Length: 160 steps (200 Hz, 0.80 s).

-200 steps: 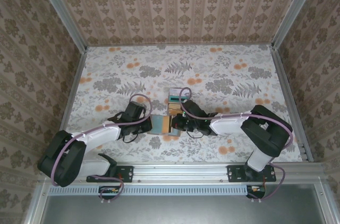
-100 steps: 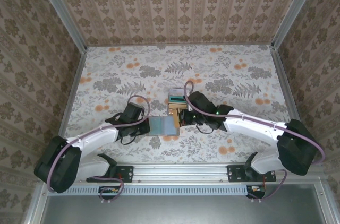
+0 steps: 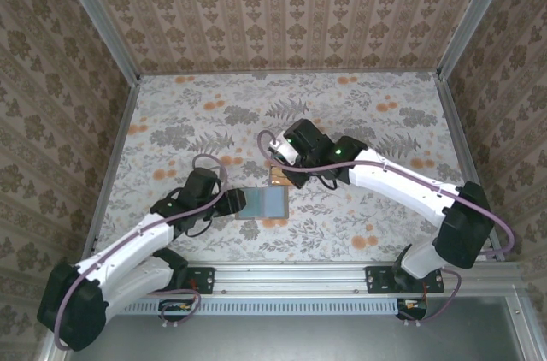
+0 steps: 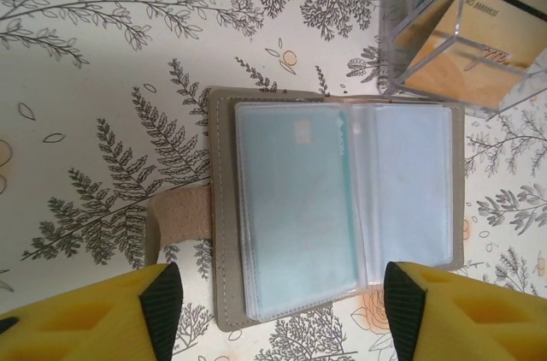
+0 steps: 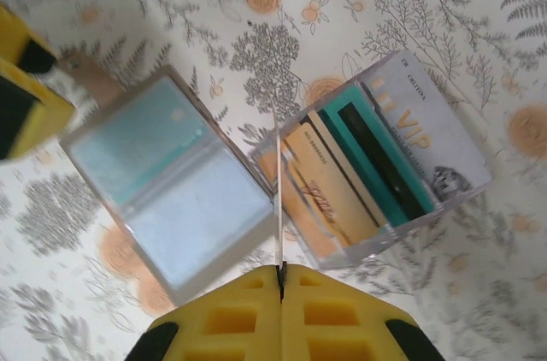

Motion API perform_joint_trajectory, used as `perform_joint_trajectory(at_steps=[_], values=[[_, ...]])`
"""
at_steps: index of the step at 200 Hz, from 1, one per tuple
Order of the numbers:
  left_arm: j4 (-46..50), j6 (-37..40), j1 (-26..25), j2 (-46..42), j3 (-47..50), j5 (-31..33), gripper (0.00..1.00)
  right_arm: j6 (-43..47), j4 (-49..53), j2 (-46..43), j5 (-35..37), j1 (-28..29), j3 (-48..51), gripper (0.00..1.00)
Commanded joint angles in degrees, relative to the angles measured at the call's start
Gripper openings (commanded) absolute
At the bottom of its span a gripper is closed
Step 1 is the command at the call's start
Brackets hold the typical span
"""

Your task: Take the credit cards out of the card holder

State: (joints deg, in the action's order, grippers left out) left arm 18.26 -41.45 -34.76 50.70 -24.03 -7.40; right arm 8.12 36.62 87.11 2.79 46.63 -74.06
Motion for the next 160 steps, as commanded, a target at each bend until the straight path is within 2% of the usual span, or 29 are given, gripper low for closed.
perform_joint_trajectory(at_steps=[1,33,66,126,134,160], values=[[3.18,-0.29,0.48,-2.56,1.35,1.86,0.71,14.89,5.66,3.2,1.96,-0.1,-4.42,0.0],[3.36,-0.22,0.66,-3.12,1.71,1.77,0.72,23.08,8.98,8.2,1.43,-0.17,-7.3,0.0],[2.95,0.05,0.84,-2.93,2.14,1.64,0.73,28.04,6.12,10.32,3.69,-0.18,-6.69,0.0],[2.49,0.15,1.32,-1.92,2.3,1.24,0.73,30.5,4.82,15.57,5.04,-1.27,-9.17,0.0],[2.72,0.08,1.36,-2.01,2.32,1.42,0.82,30.8,4.65,16.16,5.2,-1.39,-9.45,0.0],[2.88,0.4,1.53,-2.01,2.19,1.27,0.83,31.31,4.28,17.73,5.21,-1.62,-10.3,0.0]])
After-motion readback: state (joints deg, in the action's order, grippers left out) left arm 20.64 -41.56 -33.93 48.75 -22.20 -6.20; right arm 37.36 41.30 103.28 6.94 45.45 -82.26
